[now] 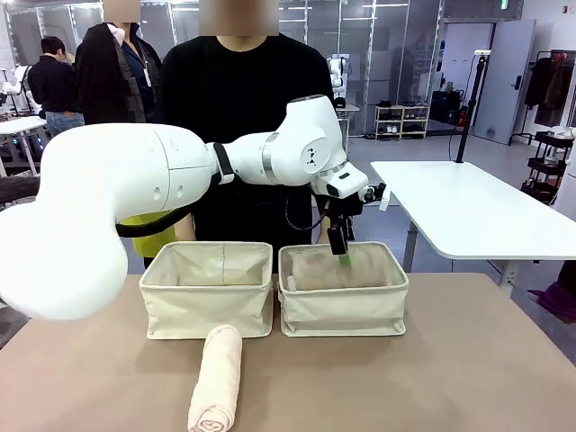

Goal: Divide the towels into two baskets.
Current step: Pick up one hotel-folded towel from the bottom of the table and place it in the Fabric basket indicated by the person.

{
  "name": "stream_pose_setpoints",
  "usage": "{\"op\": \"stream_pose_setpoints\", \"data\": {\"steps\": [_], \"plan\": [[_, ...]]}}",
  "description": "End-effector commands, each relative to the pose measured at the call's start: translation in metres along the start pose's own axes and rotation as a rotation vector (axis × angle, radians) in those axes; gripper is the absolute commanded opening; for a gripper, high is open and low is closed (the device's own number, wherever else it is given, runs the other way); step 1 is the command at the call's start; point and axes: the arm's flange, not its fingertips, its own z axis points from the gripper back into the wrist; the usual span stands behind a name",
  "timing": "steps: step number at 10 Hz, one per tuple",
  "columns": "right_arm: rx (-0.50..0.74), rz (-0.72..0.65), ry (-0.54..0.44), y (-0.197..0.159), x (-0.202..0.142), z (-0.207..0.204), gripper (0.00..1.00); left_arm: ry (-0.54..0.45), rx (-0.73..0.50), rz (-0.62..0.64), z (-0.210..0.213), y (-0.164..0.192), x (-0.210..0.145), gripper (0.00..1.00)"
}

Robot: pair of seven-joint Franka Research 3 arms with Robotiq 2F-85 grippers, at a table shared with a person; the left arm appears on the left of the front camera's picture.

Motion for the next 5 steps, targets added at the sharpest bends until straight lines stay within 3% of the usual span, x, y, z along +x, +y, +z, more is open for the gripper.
{"op": "stream_pose_setpoints", "data": {"steps": [1,4,5], "plan": [[0.005,0.011,-0.007,0.004,-0.001,0.001,1.00,-0.006,-0.012,-0.016,0.010,0.007,0.003,1.00],[0.005,0.011,-0.007,0.004,-0.001,0.001,1.00,0.003,-0.017,0.002,0.023,-0.003,-0.004,1.00],[0.005,0.011,-0.007,0.004,-0.001,0.001,1.00,-0.007,0.012,0.001,0.008,0.002,0.001,1.00]]}}
